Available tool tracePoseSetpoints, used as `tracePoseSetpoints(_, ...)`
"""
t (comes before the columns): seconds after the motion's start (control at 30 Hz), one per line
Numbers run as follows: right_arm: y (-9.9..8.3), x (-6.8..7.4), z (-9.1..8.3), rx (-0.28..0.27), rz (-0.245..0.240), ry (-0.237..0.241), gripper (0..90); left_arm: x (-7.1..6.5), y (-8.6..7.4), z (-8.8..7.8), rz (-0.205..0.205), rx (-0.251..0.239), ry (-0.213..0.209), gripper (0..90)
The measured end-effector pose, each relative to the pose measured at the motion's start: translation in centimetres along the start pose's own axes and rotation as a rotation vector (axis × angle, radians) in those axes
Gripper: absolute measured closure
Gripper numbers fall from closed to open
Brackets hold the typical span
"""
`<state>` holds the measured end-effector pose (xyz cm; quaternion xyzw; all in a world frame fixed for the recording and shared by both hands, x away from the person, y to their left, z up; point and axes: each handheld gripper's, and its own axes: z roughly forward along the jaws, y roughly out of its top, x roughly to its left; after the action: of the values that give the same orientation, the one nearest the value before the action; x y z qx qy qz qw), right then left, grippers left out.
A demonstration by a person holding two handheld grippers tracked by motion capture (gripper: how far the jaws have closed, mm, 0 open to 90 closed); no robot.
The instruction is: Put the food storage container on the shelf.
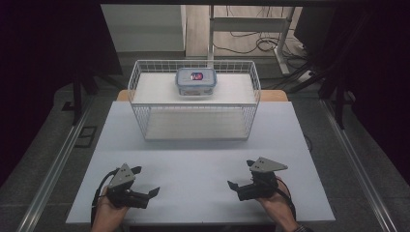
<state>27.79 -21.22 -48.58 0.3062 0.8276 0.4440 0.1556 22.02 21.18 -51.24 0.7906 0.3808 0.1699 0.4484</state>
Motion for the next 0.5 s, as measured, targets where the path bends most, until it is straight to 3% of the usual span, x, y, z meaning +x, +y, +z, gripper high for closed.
tracePoseSetpoints(0.5, -2.1, -1.9, -2.3, 0.014, 0.041, -0.076, 0.0, 1.1, -1.8, -2.0, -0.033, 0.004, 0.042, 1.8)
